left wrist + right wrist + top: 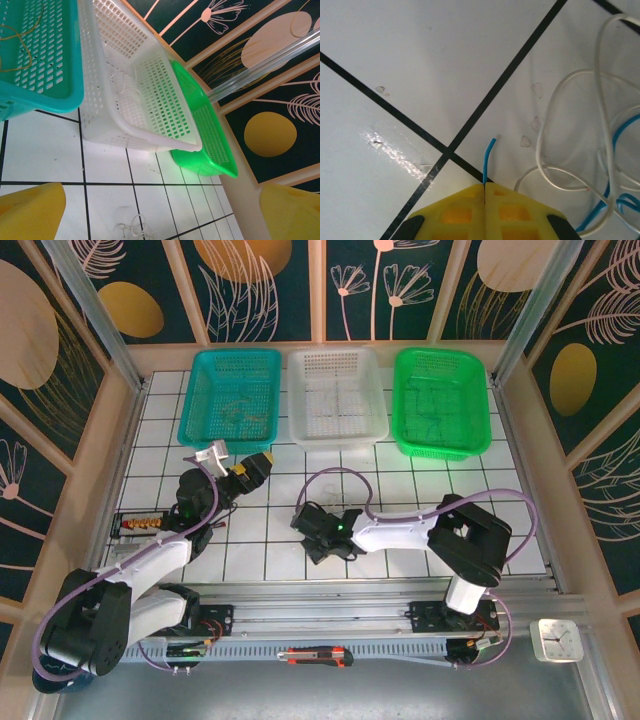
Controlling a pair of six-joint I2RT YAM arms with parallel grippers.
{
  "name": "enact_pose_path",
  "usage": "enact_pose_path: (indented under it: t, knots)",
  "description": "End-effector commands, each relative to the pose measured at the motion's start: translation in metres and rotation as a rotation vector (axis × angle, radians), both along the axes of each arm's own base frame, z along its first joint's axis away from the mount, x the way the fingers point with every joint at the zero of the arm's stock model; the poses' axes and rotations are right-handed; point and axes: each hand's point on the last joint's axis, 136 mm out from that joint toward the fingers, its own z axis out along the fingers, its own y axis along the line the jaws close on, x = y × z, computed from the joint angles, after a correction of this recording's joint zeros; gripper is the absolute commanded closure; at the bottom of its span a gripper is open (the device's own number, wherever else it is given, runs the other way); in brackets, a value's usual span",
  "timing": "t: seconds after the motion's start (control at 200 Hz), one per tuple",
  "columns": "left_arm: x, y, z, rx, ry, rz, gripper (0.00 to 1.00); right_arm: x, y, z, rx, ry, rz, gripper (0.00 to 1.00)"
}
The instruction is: Untangle the cables
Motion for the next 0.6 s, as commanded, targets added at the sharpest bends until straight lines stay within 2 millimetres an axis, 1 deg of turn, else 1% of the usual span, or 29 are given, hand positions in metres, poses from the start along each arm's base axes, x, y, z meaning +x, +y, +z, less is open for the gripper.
enact_pose_path:
  t: [0.0,0.08,0.175,0.215,0.27,0.345,0.465,0.596]
  knots:
    - [-0.002,-0.004,0.016,-0.025,-0.042,-0.021,0.01,0.011,0.007,0.031,0.040,-0.045,0.003,1.00]
    - [-0.003,-0.006,0.017,-0.019,-0.052,-0.036,0.01,0.018,0.017,0.063,0.150,-0.043,0.003,1.00]
    - [-0.006,-0.011,0.020,-0.013,-0.071,-0.072,0.01,0.030,0.022,0.112,0.313,-0.046,-0.012,1.00]
    - [-0.007,-0.014,0.021,-0.011,-0.080,-0.093,0.01,0.039,0.019,0.131,0.368,-0.064,-0.035,1.00]
    - [-0.011,-0.019,0.024,-0.012,-0.097,-0.128,0.01,0.046,0.016,0.156,0.454,-0.063,-0.046,1.00]
    - [-0.015,-0.024,0.026,-0.013,-0.116,-0.169,0.01,0.057,0.005,0.186,0.544,-0.085,-0.080,1.00]
    - [-0.023,-0.032,0.029,-0.007,-0.149,-0.226,0.01,0.071,-0.014,0.223,0.653,-0.123,-0.135,1.00]
    - [-0.036,-0.051,0.032,0.033,-0.204,-0.301,0.01,0.081,-0.032,0.248,0.740,-0.150,-0.179,1.00]
